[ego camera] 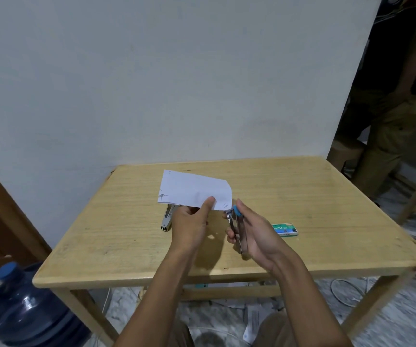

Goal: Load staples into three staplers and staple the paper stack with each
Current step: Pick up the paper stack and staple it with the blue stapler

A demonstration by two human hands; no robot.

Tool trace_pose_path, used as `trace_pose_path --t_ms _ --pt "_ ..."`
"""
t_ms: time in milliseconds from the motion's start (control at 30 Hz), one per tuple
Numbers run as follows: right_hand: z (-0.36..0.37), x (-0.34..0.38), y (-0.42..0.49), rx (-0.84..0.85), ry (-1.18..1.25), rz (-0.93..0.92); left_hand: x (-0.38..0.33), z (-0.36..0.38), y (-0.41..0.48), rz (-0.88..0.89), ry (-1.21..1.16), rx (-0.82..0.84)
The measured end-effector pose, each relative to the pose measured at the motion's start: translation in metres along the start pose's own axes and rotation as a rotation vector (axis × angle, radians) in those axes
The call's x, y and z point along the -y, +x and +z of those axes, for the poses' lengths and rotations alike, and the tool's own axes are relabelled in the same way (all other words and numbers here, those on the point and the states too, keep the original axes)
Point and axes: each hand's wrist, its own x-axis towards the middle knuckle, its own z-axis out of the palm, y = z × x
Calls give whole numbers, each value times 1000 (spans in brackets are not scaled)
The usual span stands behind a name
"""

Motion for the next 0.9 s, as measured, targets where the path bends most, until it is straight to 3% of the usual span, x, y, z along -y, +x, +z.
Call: trace_pose_path --t_ms 633,800,900 --pt "4 -14 5 -64 98 45 -1 5 -12 97 107 47" --pt "5 -12 1 -29 149 72 5 4 -12 -8 120 97" --pt "5 -12 0 -53 140 62 4 6 -12 17 148 94"
